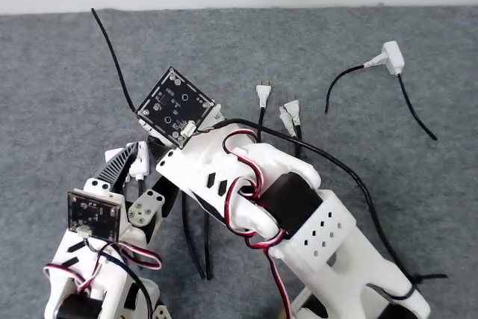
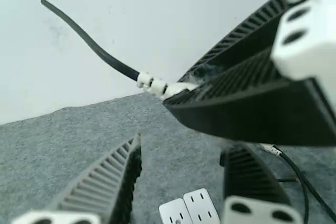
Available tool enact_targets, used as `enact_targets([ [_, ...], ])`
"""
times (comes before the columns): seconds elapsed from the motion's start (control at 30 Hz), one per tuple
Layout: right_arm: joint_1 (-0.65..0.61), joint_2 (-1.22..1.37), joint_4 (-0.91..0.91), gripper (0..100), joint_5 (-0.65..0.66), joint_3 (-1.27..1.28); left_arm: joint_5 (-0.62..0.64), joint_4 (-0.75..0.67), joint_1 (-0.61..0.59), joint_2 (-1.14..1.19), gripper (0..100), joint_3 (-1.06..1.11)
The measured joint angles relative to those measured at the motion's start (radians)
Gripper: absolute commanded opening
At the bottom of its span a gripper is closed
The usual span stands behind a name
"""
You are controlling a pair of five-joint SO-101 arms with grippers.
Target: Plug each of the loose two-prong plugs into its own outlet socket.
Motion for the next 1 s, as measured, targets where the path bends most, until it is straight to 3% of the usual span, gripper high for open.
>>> enact_targets([
  [1.0,0.0,-0.046,0.0,0.8,0.002,0.014,0.0,0.068,0.04,-0.002,25,-0.104],
])
